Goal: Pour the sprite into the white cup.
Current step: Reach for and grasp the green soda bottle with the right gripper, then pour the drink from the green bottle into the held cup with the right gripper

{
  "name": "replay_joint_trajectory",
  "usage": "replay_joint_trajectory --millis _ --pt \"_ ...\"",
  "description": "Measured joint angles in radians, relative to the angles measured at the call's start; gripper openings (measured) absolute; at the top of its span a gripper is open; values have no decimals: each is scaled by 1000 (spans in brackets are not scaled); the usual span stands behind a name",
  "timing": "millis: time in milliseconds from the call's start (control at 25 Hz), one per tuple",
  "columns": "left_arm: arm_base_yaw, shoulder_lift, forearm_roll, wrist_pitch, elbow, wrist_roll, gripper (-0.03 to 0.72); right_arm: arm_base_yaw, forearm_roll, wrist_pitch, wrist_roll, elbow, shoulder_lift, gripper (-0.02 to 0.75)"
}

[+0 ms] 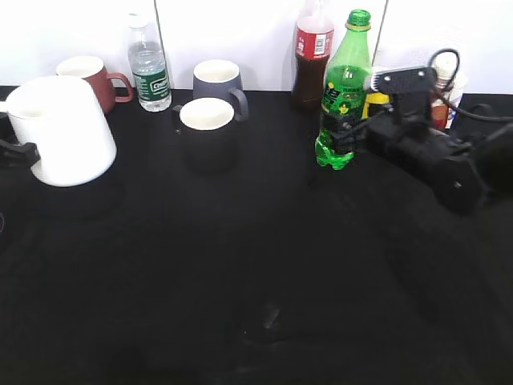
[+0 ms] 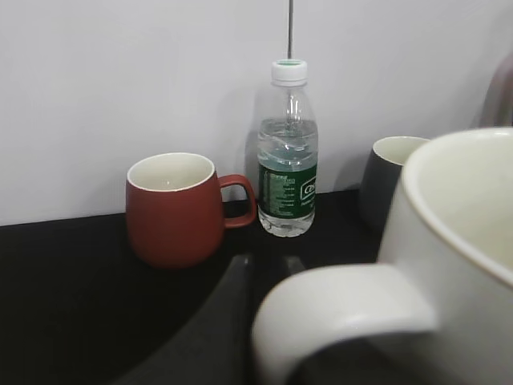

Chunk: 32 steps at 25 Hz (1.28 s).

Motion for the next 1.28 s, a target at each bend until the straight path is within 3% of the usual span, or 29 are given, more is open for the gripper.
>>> replay_joint_trajectory --millis 320,480,520,640,800,1000,1160,1280 --pt "0 0 0 -7 0 0 66 0 -55 45 45 -166 164 652" --pt "0 0 0 -23 0 0 65 -1 -144 45 46 -204 195 427" --pt "0 0 0 -23 0 0 65 -1 -147 42 45 -204 197 400" --pt "0 0 12 -23 0 0 65 -1 -162 65 45 -203 178 400" --pt "-4 2 106 -23 -4 0 65 0 -291 168 45 -196 -9 397" --pt "-167 74 119 7 -72 0 65 91 -468 254 39 -260 -101 396" --pt "-208 85 134 8 -76 0 65 196 -555 330 -263 -291 -101 396" --pt "-209 85 189 8 -76 0 65 202 -523 343 -520 -293 -101 396"
